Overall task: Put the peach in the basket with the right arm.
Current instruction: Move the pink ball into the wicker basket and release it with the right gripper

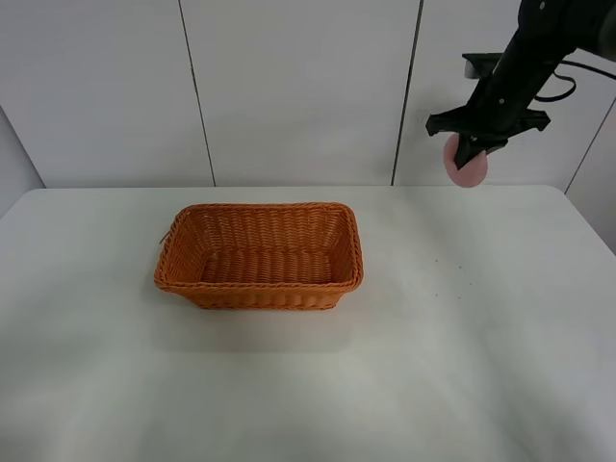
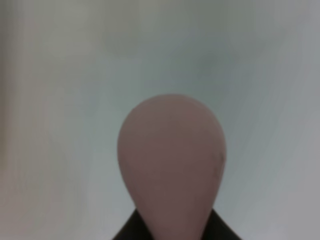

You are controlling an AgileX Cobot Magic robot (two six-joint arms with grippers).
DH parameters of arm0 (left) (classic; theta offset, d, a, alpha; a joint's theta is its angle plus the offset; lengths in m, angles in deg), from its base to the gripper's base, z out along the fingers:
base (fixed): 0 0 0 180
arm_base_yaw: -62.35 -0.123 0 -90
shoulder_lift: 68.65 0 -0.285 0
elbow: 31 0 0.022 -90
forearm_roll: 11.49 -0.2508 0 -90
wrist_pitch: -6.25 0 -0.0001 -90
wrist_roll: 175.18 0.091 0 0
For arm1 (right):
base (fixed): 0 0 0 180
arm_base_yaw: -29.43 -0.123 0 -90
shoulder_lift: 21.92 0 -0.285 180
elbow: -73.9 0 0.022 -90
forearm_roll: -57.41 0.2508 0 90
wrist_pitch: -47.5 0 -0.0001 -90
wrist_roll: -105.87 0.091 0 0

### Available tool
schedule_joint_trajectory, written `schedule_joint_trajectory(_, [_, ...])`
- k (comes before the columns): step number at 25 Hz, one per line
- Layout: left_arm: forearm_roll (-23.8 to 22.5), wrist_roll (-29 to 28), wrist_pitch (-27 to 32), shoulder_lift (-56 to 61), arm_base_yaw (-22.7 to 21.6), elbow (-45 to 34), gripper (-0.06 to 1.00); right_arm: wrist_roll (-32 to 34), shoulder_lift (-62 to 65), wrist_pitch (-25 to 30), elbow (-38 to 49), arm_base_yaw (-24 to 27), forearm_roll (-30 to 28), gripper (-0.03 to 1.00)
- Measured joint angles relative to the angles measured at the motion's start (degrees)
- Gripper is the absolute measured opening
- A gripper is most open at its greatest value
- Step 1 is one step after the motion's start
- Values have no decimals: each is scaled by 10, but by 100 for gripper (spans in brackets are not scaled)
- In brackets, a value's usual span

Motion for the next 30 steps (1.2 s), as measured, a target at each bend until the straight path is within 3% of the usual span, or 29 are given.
schedule_joint_trajectory(6, [0, 0, 0, 0, 0, 0, 99, 3, 0, 3, -2, -40, -10, 0])
schedule_joint_trajectory(16, [0, 0, 0, 0, 0, 0, 99, 3, 0, -4, -2, -224, -8, 0])
schedule_joint_trajectory(23, [0, 0, 0, 0, 0, 0, 99, 3, -2, -62, -2, -310, -6, 0])
schedule_joint_trajectory(30, [0, 0, 0, 0, 0, 0, 99, 3, -71, -138, -3, -341, -4, 0])
